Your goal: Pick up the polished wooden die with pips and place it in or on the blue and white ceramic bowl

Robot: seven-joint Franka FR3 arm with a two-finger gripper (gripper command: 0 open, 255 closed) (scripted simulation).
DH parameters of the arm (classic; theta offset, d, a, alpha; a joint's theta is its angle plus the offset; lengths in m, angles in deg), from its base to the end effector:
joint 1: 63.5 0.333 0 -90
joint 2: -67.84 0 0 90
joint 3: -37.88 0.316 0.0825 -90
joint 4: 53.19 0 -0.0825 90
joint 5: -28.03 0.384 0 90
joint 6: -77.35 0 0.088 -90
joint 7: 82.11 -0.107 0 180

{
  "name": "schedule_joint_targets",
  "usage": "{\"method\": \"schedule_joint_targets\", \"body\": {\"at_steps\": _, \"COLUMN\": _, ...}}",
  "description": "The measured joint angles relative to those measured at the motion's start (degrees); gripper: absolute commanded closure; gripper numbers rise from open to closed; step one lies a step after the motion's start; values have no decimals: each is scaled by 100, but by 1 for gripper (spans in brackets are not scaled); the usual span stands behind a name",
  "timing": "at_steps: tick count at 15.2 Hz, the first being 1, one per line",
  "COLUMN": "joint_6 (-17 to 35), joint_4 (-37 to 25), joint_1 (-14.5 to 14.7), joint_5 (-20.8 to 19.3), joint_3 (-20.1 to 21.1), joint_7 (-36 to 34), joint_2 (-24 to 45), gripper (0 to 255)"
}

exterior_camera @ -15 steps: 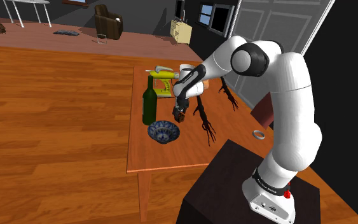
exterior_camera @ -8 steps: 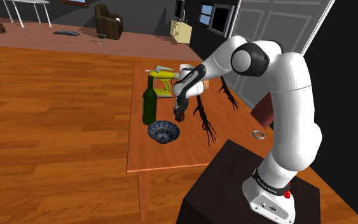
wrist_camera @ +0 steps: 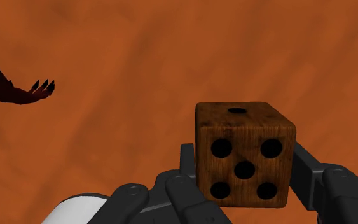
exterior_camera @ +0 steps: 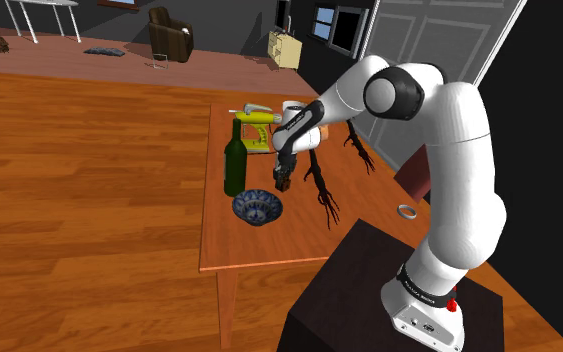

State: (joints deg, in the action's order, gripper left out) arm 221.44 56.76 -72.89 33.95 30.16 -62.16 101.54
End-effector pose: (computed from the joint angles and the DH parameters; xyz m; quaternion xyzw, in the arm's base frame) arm 0.6004 -0.1825 0.1865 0.9999 -0.0054 0.0051 0.0087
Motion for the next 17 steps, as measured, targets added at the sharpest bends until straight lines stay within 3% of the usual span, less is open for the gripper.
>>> {"method": "schedule_joint_targets", "body": {"at_steps": 17, "joint_6": -925, "joint_4": -7, "joint_1": 104, "joint_5": -178, "joint_3": -121, "joint_7": -113, "joint_2": -904, "gripper": 255}}
